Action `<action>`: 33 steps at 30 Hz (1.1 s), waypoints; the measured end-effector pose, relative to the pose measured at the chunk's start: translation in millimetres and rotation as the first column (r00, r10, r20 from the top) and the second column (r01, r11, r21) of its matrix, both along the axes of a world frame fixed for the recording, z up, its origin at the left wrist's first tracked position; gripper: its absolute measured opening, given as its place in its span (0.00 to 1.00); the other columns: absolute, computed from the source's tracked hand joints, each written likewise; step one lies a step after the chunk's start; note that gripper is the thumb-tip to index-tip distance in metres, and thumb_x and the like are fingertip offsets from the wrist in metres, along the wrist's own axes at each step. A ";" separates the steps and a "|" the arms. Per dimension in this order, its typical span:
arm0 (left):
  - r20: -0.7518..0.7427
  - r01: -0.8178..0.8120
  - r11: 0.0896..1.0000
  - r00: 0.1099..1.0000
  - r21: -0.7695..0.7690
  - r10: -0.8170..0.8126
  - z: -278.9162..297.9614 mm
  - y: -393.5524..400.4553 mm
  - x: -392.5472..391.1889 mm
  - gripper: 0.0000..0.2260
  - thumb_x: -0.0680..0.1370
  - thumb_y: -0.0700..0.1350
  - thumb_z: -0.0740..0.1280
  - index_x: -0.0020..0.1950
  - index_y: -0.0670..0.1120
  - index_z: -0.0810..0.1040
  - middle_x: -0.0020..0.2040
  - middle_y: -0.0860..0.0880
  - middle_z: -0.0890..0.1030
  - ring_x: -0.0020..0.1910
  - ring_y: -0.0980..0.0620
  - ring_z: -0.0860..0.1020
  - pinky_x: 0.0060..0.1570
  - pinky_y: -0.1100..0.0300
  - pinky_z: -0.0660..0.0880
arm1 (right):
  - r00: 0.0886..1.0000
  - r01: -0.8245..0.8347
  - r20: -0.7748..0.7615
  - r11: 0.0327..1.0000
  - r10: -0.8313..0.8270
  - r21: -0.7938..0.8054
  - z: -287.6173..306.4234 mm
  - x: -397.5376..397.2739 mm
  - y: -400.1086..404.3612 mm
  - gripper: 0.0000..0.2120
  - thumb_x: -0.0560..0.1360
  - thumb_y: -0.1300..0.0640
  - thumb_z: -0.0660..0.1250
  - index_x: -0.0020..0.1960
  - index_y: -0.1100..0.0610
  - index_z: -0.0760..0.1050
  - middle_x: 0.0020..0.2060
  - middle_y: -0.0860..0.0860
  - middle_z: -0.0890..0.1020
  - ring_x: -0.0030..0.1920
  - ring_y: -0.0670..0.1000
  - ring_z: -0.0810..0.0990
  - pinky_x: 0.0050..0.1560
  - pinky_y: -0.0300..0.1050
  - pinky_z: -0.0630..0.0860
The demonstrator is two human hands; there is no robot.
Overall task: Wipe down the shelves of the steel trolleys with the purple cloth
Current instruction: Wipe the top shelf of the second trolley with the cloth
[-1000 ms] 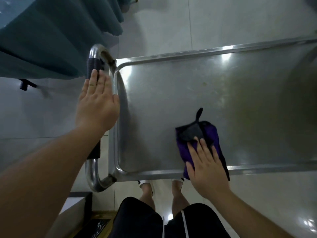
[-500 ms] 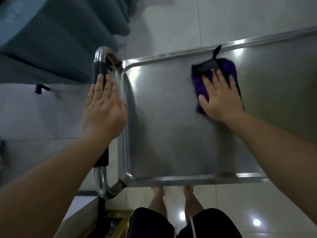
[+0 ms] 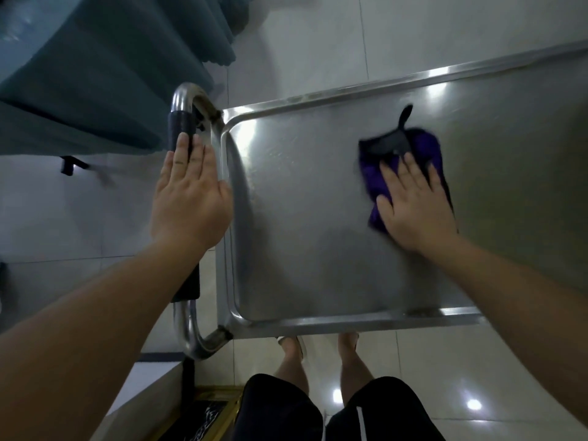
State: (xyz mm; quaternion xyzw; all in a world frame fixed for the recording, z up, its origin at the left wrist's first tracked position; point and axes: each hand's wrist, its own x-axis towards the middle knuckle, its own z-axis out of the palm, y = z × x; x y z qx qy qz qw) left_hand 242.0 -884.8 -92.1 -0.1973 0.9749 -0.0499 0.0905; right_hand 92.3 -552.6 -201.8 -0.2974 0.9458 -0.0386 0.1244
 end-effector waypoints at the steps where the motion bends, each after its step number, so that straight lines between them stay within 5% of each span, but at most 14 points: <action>1: -0.001 -0.003 1.000 1.000 0.009 0.003 1.0 0.1 -0.1 0.29 0.88 0.54 0.45 0.86 0.42 0.49 0.87 0.45 0.46 0.85 0.50 0.39 0.83 0.48 0.41 | 1.000 -0.021 -0.005 1.000 0.021 -0.003 -0.5 23.7 19.7 0.33 0.82 0.44 0.50 0.82 0.59 0.59 0.81 0.62 0.59 0.83 0.59 0.53 0.80 0.64 0.50; 9: 0.013 -0.037 0.999 0.999 0.017 0.037 2.9 5.2 0.8 0.29 0.88 0.53 0.47 0.86 0.40 0.52 0.87 0.43 0.48 0.86 0.48 0.41 0.84 0.47 0.42 | 0.990 -0.142 0.008 0.990 0.142 0.019 -14.1 130.6 141.0 0.32 0.85 0.41 0.47 0.84 0.53 0.52 0.84 0.54 0.52 0.83 0.56 0.51 0.79 0.65 0.56; 16: 0.010 -0.013 1.000 1.000 0.014 0.013 0.1 1.0 3.2 0.31 0.86 0.55 0.43 0.86 0.41 0.51 0.87 0.44 0.48 0.85 0.49 0.39 0.84 0.47 0.43 | 0.995 -0.085 -0.046 0.996 0.084 -0.011 -13.8 12.5 91.4 0.32 0.82 0.41 0.51 0.81 0.56 0.63 0.81 0.58 0.63 0.82 0.56 0.57 0.81 0.61 0.52; 25: 0.025 -0.022 1.000 0.999 0.019 0.021 0.9 -1.0 -0.6 0.31 0.86 0.55 0.44 0.86 0.41 0.52 0.87 0.44 0.48 0.85 0.49 0.38 0.84 0.48 0.41 | 0.999 0.027 0.022 0.996 -0.029 0.088 -13.3 -157.3 4.7 0.36 0.80 0.35 0.37 0.85 0.49 0.45 0.84 0.54 0.50 0.83 0.50 0.43 0.81 0.56 0.37; 33: 0.016 -0.032 0.999 0.999 0.041 0.032 0.8 1.1 -0.4 0.31 0.86 0.56 0.43 0.87 0.42 0.49 0.87 0.45 0.46 0.85 0.51 0.38 0.84 0.49 0.40 | 0.998 0.053 0.030 0.997 -0.055 0.060 -12.8 -142.8 18.5 0.36 0.81 0.34 0.38 0.84 0.49 0.46 0.84 0.55 0.51 0.83 0.50 0.43 0.80 0.55 0.36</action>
